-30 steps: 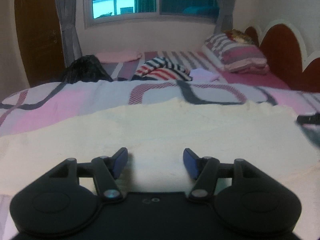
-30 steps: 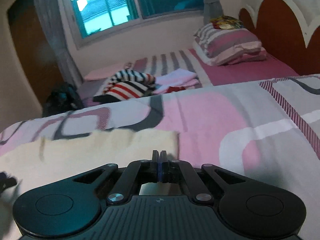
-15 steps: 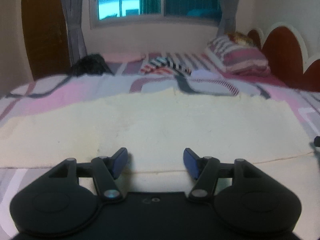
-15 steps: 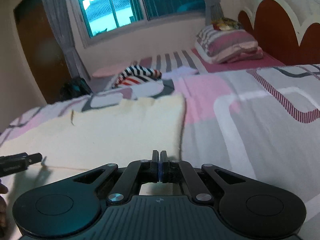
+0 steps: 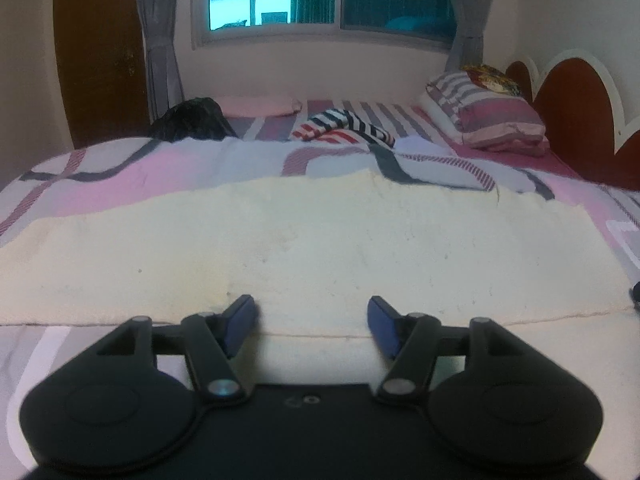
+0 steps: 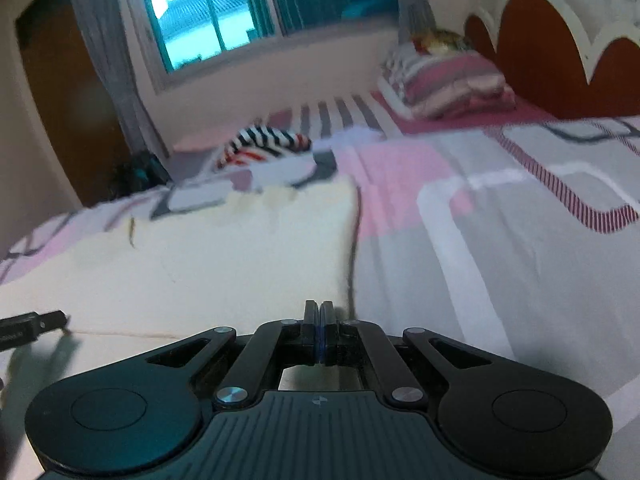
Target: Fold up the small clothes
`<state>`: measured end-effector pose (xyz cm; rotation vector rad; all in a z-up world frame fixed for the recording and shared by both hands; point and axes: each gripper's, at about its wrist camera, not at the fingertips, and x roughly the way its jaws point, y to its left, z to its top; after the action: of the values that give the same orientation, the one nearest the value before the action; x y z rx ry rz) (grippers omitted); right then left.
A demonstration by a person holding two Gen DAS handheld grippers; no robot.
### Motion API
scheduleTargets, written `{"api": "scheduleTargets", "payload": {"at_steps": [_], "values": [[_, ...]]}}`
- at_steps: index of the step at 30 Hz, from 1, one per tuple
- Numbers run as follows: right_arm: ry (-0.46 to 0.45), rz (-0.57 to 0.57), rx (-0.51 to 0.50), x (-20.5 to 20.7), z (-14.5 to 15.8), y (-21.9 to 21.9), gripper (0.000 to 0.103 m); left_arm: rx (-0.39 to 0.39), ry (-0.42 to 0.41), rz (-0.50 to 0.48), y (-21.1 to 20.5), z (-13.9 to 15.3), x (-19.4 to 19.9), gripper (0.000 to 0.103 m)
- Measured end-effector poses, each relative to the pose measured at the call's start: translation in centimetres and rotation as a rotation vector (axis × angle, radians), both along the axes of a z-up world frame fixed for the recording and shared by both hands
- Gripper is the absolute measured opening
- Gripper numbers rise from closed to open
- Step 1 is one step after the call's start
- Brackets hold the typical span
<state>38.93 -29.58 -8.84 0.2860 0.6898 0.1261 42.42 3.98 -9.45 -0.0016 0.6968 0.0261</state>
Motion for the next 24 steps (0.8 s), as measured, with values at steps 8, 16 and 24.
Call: {"api": "scheduleTargets", "payload": {"at_steps": [8, 16, 24], "values": [[0.024, -0.006, 0.016, 0.1, 0.6, 0.0, 0.0, -0.026, -0.021, 0.041, 1.8, 0.8, -1.9, 0.063], [0.02, 0.016, 0.055, -0.4, 1.3, 1.8, 0.0, -0.073, -0.035, 0.251, 11.5, 1.7, -6.8, 0.061], [-0.01, 0.017, 0.047, 0.9, 1.6, 4.9, 0.0, -0.311, -0.054, 0.605, 25.8, 1.5, -9.8, 0.043]]}}
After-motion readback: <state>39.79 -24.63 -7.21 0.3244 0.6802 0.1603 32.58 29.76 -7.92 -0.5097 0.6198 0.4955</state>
